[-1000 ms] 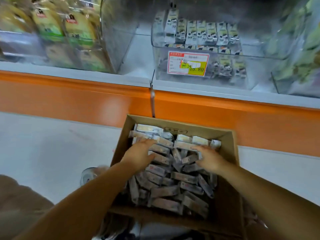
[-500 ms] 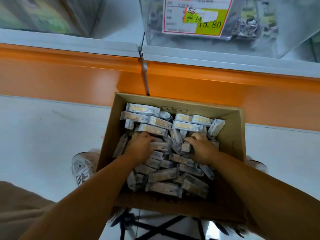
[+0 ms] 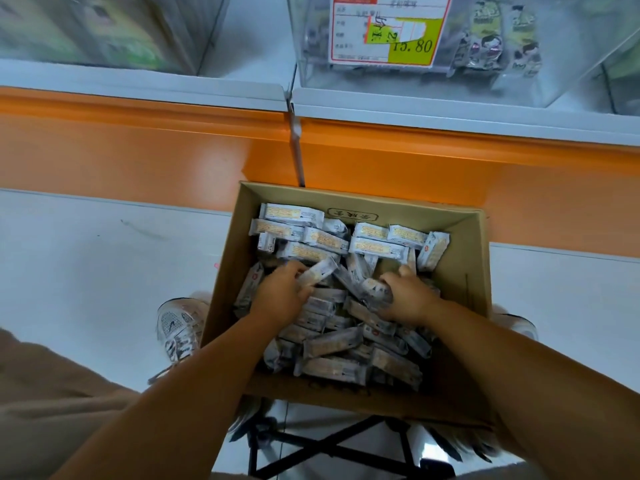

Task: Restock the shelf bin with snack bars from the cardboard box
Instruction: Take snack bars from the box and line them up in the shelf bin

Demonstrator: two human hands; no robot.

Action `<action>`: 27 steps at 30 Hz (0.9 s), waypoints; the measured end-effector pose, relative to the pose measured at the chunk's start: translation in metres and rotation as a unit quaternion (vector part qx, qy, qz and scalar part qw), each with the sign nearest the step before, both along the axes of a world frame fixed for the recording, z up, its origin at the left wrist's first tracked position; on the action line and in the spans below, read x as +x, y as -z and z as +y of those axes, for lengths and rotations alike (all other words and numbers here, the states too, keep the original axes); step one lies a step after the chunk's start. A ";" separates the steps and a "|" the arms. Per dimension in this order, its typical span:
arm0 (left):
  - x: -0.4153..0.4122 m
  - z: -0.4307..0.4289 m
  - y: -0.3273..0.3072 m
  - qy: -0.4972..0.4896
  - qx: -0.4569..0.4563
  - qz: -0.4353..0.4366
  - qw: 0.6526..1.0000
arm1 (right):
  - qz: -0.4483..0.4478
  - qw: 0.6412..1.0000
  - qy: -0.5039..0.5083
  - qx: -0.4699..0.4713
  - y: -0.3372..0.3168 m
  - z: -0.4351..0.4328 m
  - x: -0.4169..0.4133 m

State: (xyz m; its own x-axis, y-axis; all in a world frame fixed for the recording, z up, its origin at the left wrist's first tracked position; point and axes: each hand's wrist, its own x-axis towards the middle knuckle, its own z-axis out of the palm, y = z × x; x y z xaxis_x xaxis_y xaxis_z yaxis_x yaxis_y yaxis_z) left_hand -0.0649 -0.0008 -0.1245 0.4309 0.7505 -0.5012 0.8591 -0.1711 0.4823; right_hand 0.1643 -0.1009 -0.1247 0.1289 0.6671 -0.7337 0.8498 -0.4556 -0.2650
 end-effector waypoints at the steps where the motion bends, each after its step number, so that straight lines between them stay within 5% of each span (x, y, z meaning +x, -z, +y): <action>1: -0.002 -0.001 -0.002 -0.026 -0.020 -0.013 0.999 | -0.013 1.000 -0.015 -0.013 0.000 -0.001 0.000; 6: -0.006 0.000 -0.009 -0.036 -0.068 -0.034 0.996 | 0.019 0.999 0.024 -0.012 -0.008 -0.004 -0.005; 10: 0.007 -0.004 -0.021 -0.108 -0.199 -0.107 0.968 | 0.090 0.986 0.143 -0.002 -0.021 -0.008 -0.010; 15: 0.027 -0.015 -0.045 -0.193 -0.291 -0.127 0.929 | 0.261 0.906 0.327 0.065 -0.055 0.000 -0.028; 19: 0.040 -0.011 -0.074 -0.252 -0.408 -0.311 0.821 | 0.354 0.846 0.379 0.124 -0.086 0.014 -0.043; 21: 0.042 -0.003 -0.095 -0.213 -0.434 -0.363 0.797 | 0.404 0.816 0.388 0.141 -0.102 0.018 -0.044; 27: 0.038 0.015 -0.154 -0.180 -0.331 -0.380 0.845 | 0.458 0.792 0.356 0.192 -0.161 0.018 -0.039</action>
State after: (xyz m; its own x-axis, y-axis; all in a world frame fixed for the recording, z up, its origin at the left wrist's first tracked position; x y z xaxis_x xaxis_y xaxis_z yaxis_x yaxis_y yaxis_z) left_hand -0.0267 0.0147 0.0294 0.6204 0.5652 -0.5437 0.1968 0.5589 0.8056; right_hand 0.1255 -0.0827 0.0361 0.1046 0.8614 -0.4971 -0.2142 -0.4686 -0.8570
